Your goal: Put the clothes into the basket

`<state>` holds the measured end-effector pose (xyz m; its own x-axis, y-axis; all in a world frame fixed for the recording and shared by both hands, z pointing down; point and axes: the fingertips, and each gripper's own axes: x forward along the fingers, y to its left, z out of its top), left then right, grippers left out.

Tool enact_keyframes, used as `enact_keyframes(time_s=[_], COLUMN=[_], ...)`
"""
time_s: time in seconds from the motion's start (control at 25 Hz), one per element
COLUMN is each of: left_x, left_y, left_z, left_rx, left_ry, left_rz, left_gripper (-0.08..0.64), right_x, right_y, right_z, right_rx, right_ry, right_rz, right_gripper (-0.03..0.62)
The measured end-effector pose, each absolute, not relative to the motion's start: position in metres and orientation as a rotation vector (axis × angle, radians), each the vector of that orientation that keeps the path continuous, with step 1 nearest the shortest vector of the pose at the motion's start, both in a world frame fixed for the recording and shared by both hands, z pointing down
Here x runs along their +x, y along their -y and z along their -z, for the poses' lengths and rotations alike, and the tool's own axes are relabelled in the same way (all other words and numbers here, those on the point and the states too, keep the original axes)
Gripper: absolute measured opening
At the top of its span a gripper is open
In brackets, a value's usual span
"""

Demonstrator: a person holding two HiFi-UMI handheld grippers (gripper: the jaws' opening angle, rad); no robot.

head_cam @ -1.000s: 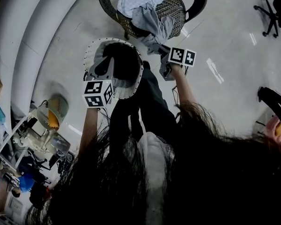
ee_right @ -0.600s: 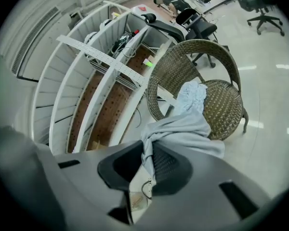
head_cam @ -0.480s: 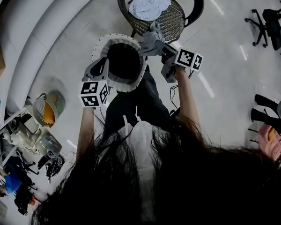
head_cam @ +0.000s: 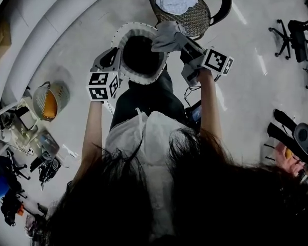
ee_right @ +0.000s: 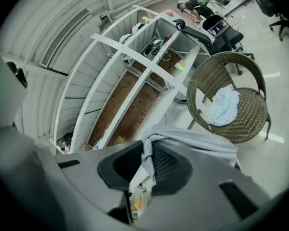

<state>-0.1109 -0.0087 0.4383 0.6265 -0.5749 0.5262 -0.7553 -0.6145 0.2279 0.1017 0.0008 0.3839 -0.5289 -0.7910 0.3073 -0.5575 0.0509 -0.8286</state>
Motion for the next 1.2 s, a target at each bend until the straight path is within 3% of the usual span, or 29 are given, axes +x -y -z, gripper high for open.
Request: enact_keyframes(time_s=[0.44, 1.2], left_x=[-0.178, -0.218], left_y=[-0.031, -0.064], left_z=[-0.473, -0.541], left_rx=[2.270, 2.110], left_ry=[1.164, 1.222], left_rz=[-0.552, -0.559], left_gripper=[0.038, 0.038], right_x=[-0.003, -0.111], right_y=[-0.005, -0.035], right_z=[-0.383, -0.591], right_rx=[-1.195, -1.152], right_ry=[-2.317, -2.543], right_rz=[1.552, 2.068], right_gripper=[0.059, 0.060])
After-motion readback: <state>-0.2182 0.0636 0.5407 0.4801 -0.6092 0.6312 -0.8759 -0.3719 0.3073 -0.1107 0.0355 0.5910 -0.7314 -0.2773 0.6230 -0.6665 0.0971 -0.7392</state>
